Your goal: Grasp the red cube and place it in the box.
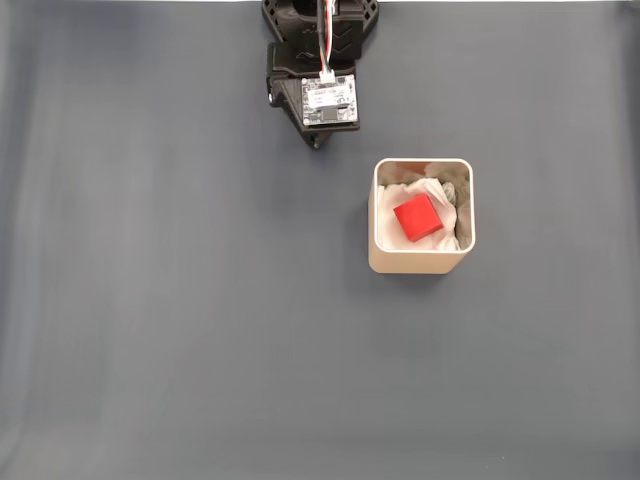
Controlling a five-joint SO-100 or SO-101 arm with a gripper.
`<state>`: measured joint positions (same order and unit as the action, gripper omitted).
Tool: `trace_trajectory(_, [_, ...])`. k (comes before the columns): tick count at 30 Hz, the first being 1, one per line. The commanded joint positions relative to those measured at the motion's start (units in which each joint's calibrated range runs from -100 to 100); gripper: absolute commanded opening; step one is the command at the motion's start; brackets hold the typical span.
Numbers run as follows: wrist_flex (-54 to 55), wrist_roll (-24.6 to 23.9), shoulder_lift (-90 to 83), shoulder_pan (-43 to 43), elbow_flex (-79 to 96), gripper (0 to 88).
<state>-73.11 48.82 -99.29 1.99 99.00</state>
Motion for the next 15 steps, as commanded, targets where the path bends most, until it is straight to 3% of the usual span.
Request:
trace_trajectory(1, [-3.1, -1.1, -0.6, -0.2, 0.8, 0.1])
trace_trajectory(15, [-2.5, -3.8, -0.7, 0.3, 0.8, 0.2])
